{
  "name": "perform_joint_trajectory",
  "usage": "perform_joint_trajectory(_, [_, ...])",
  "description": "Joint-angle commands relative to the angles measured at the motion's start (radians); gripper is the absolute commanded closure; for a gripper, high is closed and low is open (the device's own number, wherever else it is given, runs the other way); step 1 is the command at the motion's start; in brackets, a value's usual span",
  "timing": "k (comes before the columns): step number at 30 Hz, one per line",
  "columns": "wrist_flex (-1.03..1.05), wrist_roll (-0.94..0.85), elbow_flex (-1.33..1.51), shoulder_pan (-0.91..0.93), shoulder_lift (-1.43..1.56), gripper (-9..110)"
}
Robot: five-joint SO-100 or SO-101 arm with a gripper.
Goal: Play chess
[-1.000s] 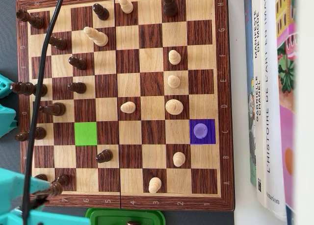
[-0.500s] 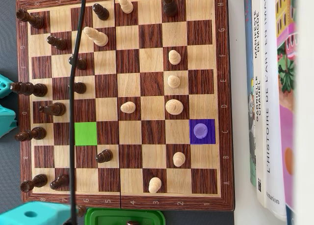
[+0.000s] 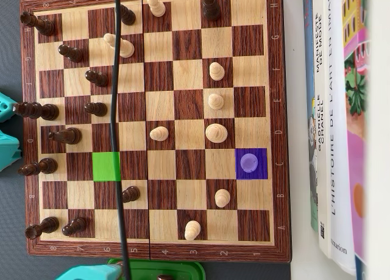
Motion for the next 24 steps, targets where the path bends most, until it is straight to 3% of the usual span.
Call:
perform_joint_trajectory(1, [-0.005,-0.014,-0.084,0.011,-0.011,96])
perform_joint_trajectory(24, [-0.018,-0.026,-0.114,0.032,-0.075,95])
